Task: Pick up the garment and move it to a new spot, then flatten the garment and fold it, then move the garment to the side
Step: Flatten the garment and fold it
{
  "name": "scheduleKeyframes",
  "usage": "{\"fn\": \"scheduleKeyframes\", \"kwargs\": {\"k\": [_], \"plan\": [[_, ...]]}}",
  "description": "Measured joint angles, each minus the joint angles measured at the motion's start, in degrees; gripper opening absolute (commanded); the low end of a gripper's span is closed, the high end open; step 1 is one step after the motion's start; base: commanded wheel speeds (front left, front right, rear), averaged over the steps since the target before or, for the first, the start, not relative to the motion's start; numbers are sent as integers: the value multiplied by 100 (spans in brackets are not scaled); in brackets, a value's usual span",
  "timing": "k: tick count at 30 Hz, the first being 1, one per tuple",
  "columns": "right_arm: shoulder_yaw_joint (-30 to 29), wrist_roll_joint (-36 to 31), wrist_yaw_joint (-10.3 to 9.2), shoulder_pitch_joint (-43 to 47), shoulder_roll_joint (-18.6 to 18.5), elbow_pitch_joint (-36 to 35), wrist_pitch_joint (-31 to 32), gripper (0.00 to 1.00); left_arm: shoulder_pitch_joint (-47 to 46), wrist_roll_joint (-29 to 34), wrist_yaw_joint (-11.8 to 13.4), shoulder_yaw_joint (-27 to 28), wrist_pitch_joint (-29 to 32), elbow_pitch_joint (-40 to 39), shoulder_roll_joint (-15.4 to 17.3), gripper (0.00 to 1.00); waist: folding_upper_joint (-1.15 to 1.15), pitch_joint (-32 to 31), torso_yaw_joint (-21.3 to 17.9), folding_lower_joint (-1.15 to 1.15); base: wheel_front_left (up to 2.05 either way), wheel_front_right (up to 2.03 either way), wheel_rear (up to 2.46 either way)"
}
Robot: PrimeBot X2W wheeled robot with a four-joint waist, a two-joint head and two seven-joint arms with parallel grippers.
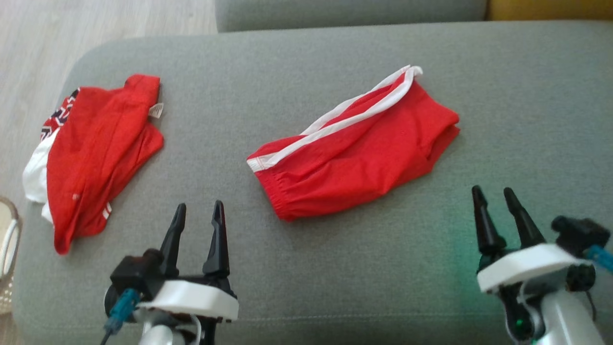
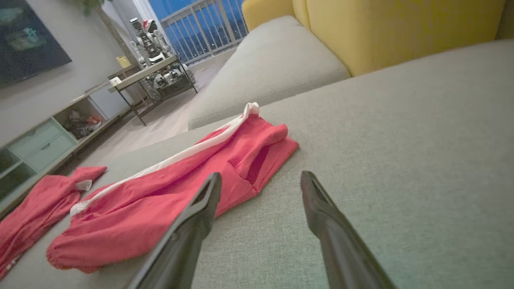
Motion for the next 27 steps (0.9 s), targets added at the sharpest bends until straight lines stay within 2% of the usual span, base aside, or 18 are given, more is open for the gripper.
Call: {"fn": "scheduleKeyframes", "kwargs": {"k": [10,18,27], "plan": [[-530,1720,0,-988,24,657,1426,100,-338,-152,-1,-137,0,-1,-2,100,0,416,284,0,0,0,0],[-823,2368,-1,-1629,29,1218,2331,100,-520,-179,-4,-302,0,51,-4,100,0,741,484,1,0,0,0],[-1367,2747,-1,-2404,19,1855,2798,100,-773,-268,1,-499,0,67,-13,100,0,1009,816,0,0,0,0]]}}
